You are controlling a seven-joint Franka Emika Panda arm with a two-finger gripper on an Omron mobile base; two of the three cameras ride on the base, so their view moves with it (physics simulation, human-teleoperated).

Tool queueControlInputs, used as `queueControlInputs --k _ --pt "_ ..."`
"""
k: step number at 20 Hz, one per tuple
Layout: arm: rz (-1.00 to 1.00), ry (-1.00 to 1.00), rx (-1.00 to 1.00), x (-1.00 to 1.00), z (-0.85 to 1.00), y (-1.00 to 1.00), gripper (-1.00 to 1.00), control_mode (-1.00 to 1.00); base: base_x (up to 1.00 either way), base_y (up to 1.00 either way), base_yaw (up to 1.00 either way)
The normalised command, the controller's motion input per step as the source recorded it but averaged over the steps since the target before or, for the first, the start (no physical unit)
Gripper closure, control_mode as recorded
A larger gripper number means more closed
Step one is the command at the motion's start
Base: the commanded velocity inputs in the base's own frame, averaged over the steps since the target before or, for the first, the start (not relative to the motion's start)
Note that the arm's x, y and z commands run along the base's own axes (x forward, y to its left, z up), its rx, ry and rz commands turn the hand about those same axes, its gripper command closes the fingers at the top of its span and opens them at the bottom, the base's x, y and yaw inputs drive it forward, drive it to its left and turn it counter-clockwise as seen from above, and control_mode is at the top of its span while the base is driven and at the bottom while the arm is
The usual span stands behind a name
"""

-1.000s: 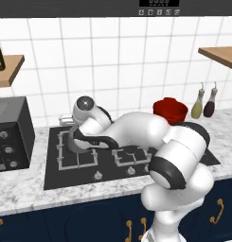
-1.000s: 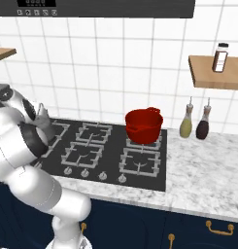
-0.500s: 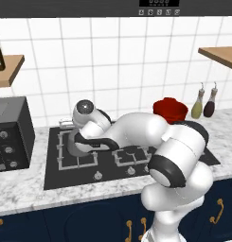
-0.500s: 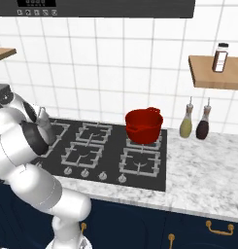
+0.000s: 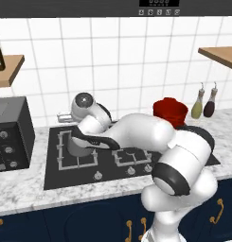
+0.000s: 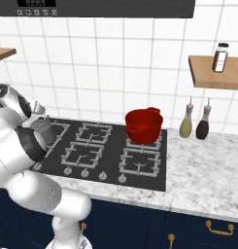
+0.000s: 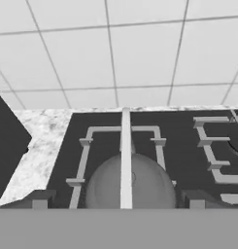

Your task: Pick the kettle from the counter and place it on a stove burner. Then turn the burner on.

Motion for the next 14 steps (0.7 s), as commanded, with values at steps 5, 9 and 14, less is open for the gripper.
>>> queueControlInputs --k 5,9,14 --pt "0.0 0.16 0.03 -0.97 0.55 -0.18 -1.0 -1.0 0.0 0.0 0.0" --pt "0.0 0.36 -0.02 -1.0 -0.58 -0.57 -1.0 -1.0 0.0 0.0 0.0" --pt "0.0 0.61 -0.11 -1.0 -1.0 -0.82 -1.0 -1.0 0.0 0.0 0.0"
